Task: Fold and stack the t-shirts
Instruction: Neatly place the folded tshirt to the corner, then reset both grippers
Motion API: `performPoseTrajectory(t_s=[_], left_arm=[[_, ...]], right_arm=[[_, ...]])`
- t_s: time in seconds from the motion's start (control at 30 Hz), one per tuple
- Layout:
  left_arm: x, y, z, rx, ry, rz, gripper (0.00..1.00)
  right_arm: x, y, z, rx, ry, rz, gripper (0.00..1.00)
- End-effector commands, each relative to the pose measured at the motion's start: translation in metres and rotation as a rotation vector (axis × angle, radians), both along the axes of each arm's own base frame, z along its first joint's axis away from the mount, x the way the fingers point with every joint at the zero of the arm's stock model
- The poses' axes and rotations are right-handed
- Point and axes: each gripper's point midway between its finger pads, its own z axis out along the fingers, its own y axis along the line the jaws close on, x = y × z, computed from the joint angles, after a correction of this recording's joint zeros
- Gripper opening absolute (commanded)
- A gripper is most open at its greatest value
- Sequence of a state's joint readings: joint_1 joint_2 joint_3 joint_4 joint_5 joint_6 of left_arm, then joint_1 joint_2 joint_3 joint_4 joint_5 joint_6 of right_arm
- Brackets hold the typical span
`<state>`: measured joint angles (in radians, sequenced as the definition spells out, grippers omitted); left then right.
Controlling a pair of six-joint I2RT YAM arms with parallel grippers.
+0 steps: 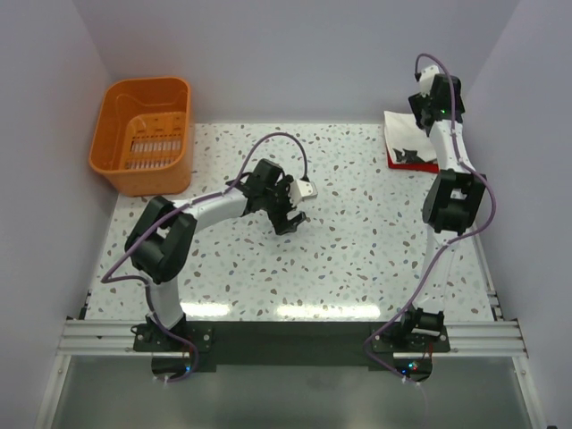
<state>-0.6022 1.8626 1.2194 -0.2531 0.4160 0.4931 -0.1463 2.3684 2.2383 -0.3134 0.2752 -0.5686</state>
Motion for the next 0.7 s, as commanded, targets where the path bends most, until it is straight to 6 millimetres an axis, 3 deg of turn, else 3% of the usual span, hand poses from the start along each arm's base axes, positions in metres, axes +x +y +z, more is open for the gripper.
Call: performPoseTrajectory(t_s=[0.0, 0.07, 0.13, 0.17, 0.27, 0.3, 0.37, 0.4, 0.47, 0.5, 0.53, 0.57, 0.6, 0.63, 0.67], left_arm=[[0.013, -0.003, 0.025, -0.054, -0.044, 0.01, 1.0], [0.014, -0.002, 0.031, -0.079, -0.033, 0.025, 1.0], [0.019, 0.001, 0.039, -0.102, -0.031, 0.046, 1.0], [0.021, 0.002, 0.043, -0.118, -0.019, 0.067, 1.0], [0.031, 0.007, 0.064, -0.17, -0.003, 0.118, 1.0], [0.038, 0.013, 0.072, -0.186, -0.001, 0.143, 1.0], [0.047, 0.017, 0.094, -0.225, 0.013, 0.172, 1.0], [0.055, 0.025, 0.103, -0.241, 0.01, 0.199, 1.0], [0.065, 0.031, 0.125, -0.266, 0.001, 0.237, 1.0], [0.074, 0.041, 0.132, -0.27, -0.006, 0.271, 1.0], [0.082, 0.044, 0.148, -0.286, -0.029, 0.288, 1.0], [0.084, 0.051, 0.151, -0.285, -0.011, 0.319, 1.0], [0.092, 0.063, 0.155, -0.285, -0.013, 0.36, 1.0], [0.098, 0.068, 0.166, -0.3, -0.023, 0.38, 1.0], [0.098, 0.075, 0.167, -0.303, 0.003, 0.414, 1.0]], right_arm=[[-0.003, -0.005, 0.061, -0.022, -0.132, -0.014, 0.87], [-0.006, 0.003, 0.076, 0.008, -0.154, 0.012, 0.91], [-0.011, 0.015, 0.076, 0.076, -0.138, 0.047, 0.96], [-0.017, 0.022, 0.091, 0.096, -0.153, 0.068, 0.98], [-0.026, 0.05, 0.099, 0.212, -0.149, 0.148, 0.99], [-0.034, 0.057, 0.11, 0.264, -0.167, 0.148, 0.98], [-0.042, 0.075, 0.113, 0.339, -0.155, 0.19, 0.98], [-0.051, 0.083, 0.126, 0.388, -0.175, 0.189, 0.99], [-0.063, 0.102, 0.12, 0.471, -0.147, 0.236, 0.98], [-0.074, 0.109, 0.135, 0.509, -0.172, 0.249, 0.99], [-0.081, 0.117, 0.137, 0.539, -0.17, 0.27, 0.99], [-0.089, 0.129, 0.12, 0.589, -0.123, 0.298, 0.99], [-0.096, 0.138, 0.118, 0.626, -0.112, 0.313, 0.98], [-0.109, 0.145, 0.129, 0.642, -0.122, 0.333, 0.99], [-0.119, 0.158, 0.108, 0.692, -0.063, 0.365, 0.99]])
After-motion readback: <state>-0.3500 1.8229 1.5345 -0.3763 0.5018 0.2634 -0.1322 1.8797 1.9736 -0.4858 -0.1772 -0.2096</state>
